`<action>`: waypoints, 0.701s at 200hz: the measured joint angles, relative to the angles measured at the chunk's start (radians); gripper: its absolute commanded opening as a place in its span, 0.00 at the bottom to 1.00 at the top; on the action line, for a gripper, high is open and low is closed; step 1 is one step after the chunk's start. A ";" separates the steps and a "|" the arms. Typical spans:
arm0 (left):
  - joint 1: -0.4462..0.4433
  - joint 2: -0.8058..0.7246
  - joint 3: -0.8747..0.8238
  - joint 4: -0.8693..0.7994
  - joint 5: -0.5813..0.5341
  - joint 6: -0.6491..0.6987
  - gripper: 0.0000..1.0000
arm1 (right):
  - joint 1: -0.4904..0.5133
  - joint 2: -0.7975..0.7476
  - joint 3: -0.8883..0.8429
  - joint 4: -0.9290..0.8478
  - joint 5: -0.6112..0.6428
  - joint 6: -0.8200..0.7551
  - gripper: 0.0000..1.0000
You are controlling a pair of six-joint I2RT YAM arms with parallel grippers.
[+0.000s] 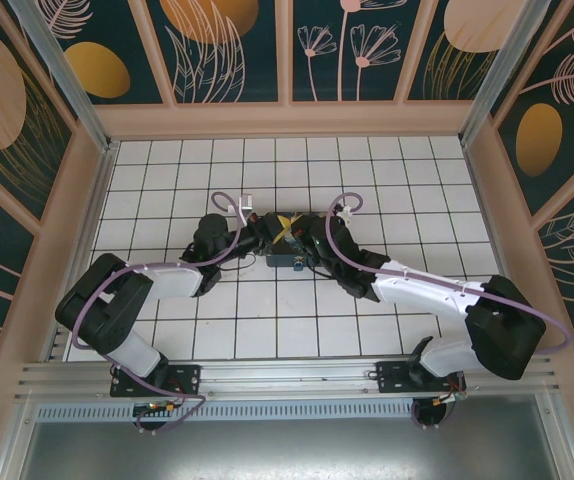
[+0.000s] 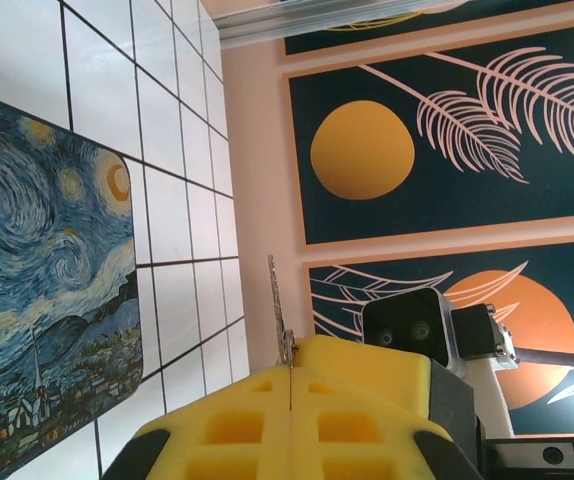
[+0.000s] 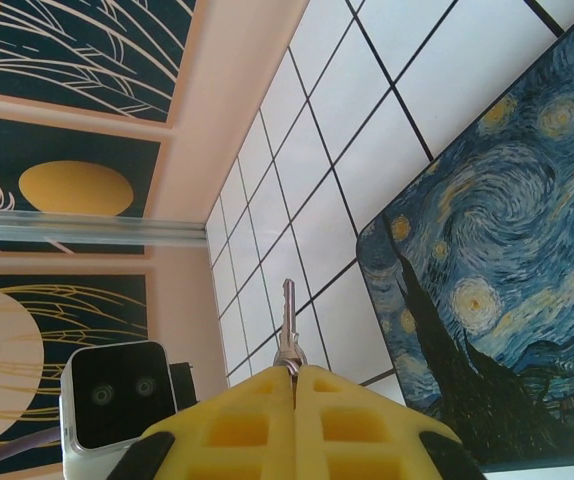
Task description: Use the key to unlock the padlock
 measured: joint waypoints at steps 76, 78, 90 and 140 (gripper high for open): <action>0.000 -0.001 0.122 -0.183 0.043 0.207 0.00 | -0.203 -0.251 -0.075 -0.054 -0.116 -0.110 0.41; 0.000 -0.001 0.129 -0.194 0.048 0.217 0.00 | -0.214 -0.259 -0.078 -0.054 -0.126 -0.117 0.41; 0.000 0.002 0.169 -0.245 0.076 0.279 0.00 | -0.267 -0.300 -0.094 -0.054 -0.176 -0.161 0.41; 0.010 0.091 0.312 -0.430 0.235 0.523 0.00 | -0.458 -0.346 -0.157 -0.040 -0.500 -0.383 0.50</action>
